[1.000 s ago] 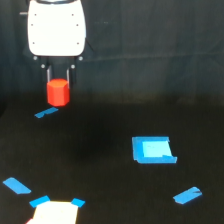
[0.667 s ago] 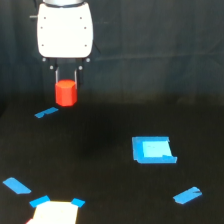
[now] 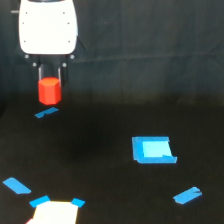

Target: Pick up the red object from the table

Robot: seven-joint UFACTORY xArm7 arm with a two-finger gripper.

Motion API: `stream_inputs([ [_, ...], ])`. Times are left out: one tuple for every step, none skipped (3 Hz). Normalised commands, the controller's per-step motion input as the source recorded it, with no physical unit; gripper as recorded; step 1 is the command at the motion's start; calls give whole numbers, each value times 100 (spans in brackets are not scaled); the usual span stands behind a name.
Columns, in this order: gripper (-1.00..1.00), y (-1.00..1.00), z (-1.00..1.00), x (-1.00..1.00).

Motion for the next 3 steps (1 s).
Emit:
stream_inputs([
  [-100,100,20,32],
  [-100,100,47,100],
  [-100,100,40,65],
])
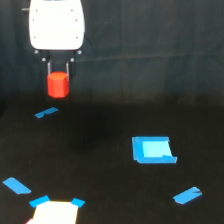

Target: Pick up the red object from the table

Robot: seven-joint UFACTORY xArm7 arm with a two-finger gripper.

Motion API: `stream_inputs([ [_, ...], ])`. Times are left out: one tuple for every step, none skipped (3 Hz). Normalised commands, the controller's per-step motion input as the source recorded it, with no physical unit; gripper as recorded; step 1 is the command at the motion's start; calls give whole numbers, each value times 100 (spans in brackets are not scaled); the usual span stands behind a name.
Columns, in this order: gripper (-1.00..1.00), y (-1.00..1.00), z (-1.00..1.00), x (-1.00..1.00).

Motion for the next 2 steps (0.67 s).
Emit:
stream_inputs([
  [-100,100,53,53],
  [-51,1,100,-56],
])
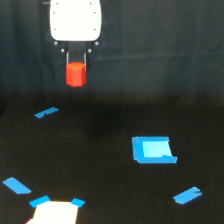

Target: Pick up the red object from the table

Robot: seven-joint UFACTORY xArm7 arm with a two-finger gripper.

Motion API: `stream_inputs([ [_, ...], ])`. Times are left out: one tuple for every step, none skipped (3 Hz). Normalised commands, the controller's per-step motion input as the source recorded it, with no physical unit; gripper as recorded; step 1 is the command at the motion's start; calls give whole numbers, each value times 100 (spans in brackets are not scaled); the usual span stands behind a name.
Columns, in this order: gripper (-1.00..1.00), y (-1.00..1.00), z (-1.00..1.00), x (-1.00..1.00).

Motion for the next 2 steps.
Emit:
stream_inputs([
  [-100,-46,66,-35],
  [-59,-41,81,-62],
])
